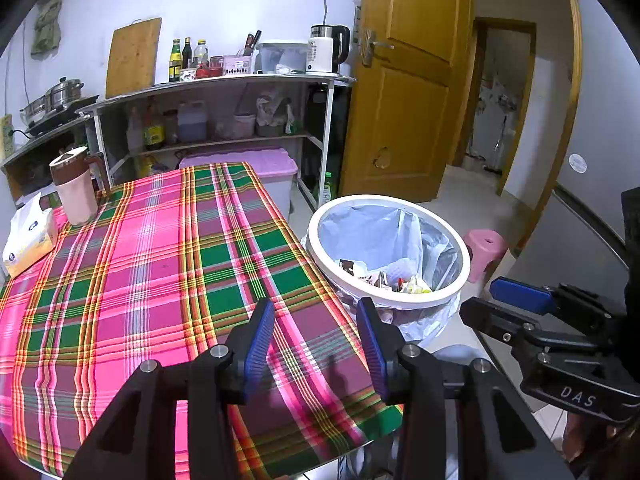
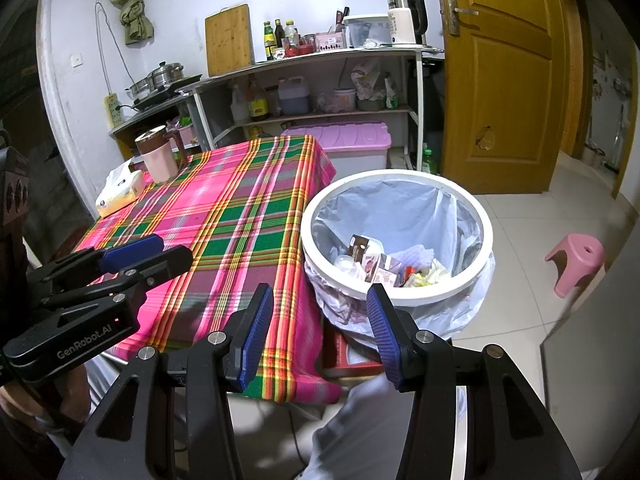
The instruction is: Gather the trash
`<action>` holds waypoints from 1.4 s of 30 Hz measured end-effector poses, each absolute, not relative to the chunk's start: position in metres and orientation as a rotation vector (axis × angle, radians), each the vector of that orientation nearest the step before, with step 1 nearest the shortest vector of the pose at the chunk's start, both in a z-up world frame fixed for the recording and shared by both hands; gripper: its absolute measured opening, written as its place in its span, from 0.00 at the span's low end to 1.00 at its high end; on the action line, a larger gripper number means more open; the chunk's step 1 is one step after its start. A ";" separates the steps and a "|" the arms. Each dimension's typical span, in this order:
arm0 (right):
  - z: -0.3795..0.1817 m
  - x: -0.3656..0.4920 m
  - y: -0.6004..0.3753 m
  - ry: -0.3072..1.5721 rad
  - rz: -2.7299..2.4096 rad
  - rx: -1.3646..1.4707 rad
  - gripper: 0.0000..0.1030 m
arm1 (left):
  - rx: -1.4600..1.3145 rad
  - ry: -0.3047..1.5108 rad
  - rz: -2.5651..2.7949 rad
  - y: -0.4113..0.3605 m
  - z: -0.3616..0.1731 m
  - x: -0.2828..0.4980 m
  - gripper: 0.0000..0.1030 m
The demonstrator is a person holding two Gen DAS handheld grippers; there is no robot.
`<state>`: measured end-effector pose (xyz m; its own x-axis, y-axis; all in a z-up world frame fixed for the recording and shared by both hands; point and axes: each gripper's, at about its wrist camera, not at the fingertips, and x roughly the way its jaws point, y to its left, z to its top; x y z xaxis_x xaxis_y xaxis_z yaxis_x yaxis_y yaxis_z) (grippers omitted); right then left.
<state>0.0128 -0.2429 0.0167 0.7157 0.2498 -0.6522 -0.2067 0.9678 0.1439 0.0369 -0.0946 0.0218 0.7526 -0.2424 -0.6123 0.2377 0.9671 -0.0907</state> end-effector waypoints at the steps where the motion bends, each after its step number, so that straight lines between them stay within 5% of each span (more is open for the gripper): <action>1: 0.017 0.012 -0.243 0.731 0.253 0.062 0.48 | -0.008 0.670 -0.262 -0.095 0.021 0.037 0.41; 42: 0.017 0.012 -0.242 0.736 0.253 0.062 0.48 | -0.011 0.697 -0.255 -0.093 0.014 0.038 0.41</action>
<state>0.0122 -0.2422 0.0172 0.7123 0.2492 -0.6562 -0.2062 0.9679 0.1438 0.0384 -0.0926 0.0143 0.7372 -0.2357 -0.6333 0.2285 0.9689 -0.0945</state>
